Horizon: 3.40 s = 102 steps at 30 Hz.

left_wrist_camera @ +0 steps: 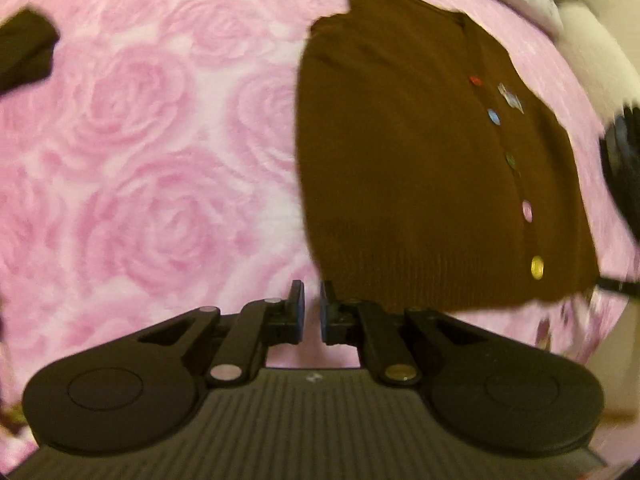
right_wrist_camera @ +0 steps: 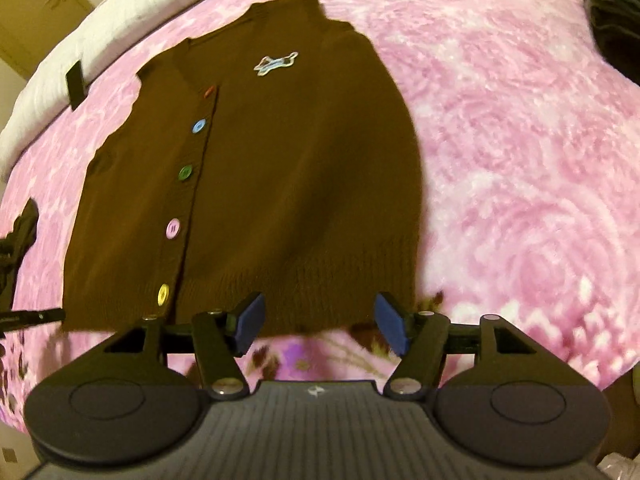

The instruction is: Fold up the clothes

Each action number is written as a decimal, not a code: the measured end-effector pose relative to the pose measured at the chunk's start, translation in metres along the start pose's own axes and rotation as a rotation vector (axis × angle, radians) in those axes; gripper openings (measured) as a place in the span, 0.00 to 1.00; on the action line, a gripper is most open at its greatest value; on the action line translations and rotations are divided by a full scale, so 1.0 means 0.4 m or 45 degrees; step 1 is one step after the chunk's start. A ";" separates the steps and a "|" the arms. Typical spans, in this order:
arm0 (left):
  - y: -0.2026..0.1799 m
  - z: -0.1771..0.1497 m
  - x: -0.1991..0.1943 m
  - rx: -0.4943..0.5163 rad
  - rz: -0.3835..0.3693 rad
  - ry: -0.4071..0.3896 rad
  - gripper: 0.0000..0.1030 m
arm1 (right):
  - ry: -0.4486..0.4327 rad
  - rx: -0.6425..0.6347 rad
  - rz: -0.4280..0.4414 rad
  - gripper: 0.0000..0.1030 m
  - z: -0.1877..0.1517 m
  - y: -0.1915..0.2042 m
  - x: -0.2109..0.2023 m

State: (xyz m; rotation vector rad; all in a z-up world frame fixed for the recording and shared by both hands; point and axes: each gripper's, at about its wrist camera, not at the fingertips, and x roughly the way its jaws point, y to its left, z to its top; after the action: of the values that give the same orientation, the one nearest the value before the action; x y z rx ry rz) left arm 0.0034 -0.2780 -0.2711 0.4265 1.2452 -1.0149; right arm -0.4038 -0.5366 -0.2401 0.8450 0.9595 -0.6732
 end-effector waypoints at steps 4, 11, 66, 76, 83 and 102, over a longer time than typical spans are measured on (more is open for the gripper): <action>-0.066 0.011 -0.048 0.229 0.046 -0.081 0.10 | 0.009 -0.029 0.028 0.63 -0.013 0.014 0.017; -0.170 0.056 0.086 0.352 -0.068 -0.003 0.21 | 0.024 -0.003 0.075 0.65 0.012 -0.012 0.071; -0.180 0.272 0.167 0.343 0.223 0.007 0.40 | -0.120 -0.276 0.037 0.29 0.475 -0.090 0.276; -0.138 0.381 0.184 0.259 0.305 -0.005 0.51 | -0.145 -0.262 0.139 0.50 0.508 -0.166 0.228; -0.073 0.456 0.251 0.175 0.241 -0.028 0.51 | -0.047 -0.187 0.273 0.07 0.514 -0.162 0.292; 0.026 0.483 0.222 0.078 0.136 -0.137 0.07 | -0.156 -0.139 0.053 0.40 0.397 -0.109 0.148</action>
State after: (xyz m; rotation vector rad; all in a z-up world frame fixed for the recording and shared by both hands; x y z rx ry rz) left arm 0.1214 -0.4538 -0.2941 0.4745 1.0867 -0.9743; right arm -0.3465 -0.7014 -0.2565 0.7173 0.8580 -0.6243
